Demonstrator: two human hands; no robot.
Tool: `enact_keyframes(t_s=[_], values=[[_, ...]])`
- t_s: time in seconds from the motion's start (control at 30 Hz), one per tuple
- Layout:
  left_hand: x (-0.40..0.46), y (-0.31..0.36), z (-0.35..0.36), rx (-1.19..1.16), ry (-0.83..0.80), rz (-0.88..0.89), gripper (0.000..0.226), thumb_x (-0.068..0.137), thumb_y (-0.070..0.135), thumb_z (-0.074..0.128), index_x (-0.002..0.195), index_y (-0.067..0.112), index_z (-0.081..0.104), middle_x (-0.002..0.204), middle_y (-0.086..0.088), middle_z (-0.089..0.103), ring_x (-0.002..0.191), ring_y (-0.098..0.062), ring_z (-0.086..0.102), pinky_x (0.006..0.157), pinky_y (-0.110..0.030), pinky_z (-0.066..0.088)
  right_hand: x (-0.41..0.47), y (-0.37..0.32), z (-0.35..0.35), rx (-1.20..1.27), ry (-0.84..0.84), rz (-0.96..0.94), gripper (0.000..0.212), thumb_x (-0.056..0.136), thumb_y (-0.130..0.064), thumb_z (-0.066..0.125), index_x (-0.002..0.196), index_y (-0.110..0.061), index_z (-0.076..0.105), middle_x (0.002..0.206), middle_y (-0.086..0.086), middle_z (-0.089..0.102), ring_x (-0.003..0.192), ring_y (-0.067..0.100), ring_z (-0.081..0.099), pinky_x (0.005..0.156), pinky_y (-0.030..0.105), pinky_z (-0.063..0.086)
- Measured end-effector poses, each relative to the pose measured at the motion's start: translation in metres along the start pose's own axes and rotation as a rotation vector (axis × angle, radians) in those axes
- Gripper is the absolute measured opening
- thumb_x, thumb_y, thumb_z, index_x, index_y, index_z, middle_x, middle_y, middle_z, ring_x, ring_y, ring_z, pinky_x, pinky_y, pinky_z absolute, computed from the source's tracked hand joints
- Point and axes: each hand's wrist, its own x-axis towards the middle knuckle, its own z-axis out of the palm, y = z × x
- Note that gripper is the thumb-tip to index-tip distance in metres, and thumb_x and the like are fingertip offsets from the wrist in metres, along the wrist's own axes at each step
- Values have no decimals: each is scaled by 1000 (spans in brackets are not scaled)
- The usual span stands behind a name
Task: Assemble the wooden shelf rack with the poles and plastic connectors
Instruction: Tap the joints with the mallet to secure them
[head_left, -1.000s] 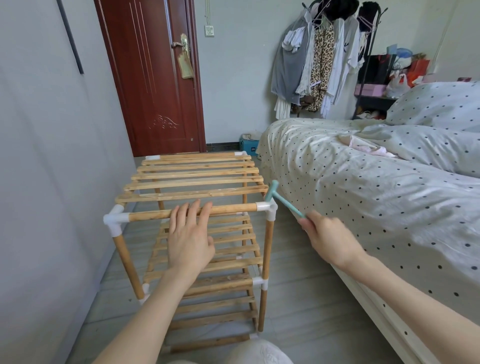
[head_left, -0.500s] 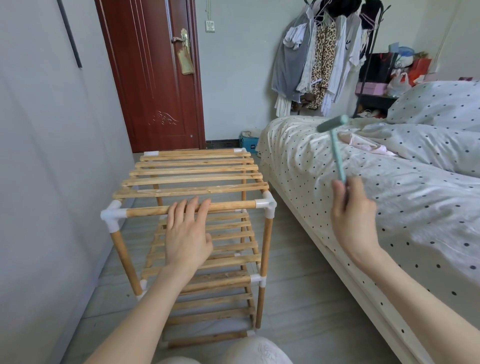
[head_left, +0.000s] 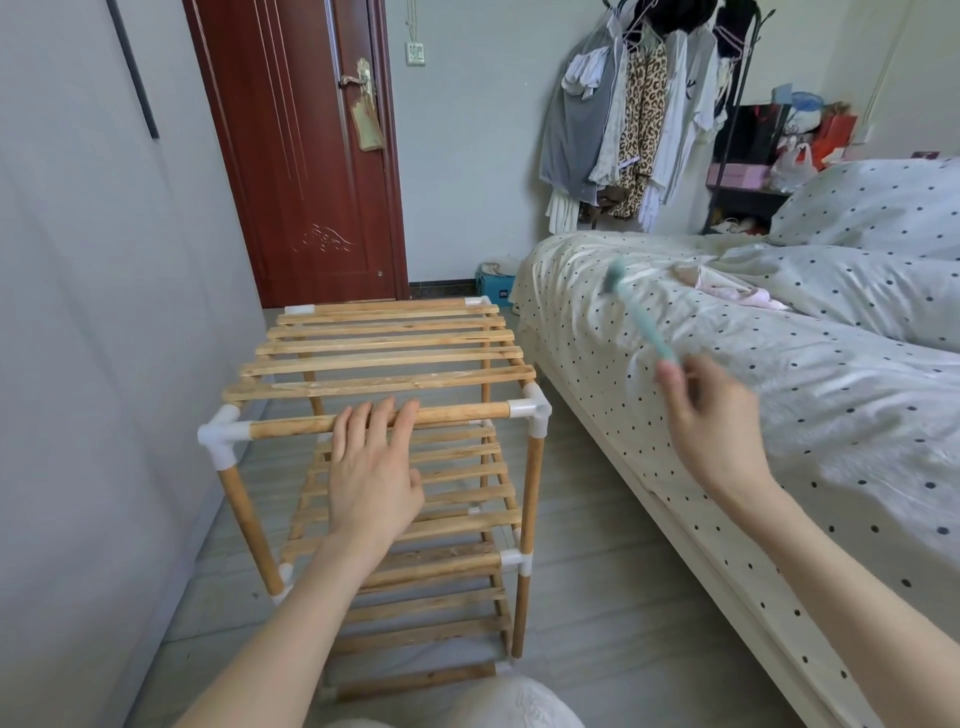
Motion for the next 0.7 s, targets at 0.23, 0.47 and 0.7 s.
enact_keyframes(t_s=[0.23,0.47,0.7], values=[[0,0,0,12,-19,-2,71,76,14,63,142,14,36,141,-11,41,133,-30,32,117,-45,11,-4,1,11,-240,-414,60,30,98,-36,38,85,-12,50,70,6,53,74,35,55,64,38,42],[1,-1,-2,-8,-27,30,73,76,14,62,144,15,33,143,-10,39,134,-29,30,118,-44,8,-24,0,26,-232,-493,84,34,99,-38,32,85,-13,49,78,12,61,79,36,57,71,40,48],[0,-28,-20,-308,-22,78,62,83,1,51,142,15,38,146,-3,36,137,-19,26,117,-36,11,-24,-34,53,-30,-379,-91,30,99,-31,36,75,-15,44,66,-3,46,64,26,47,56,33,35]])
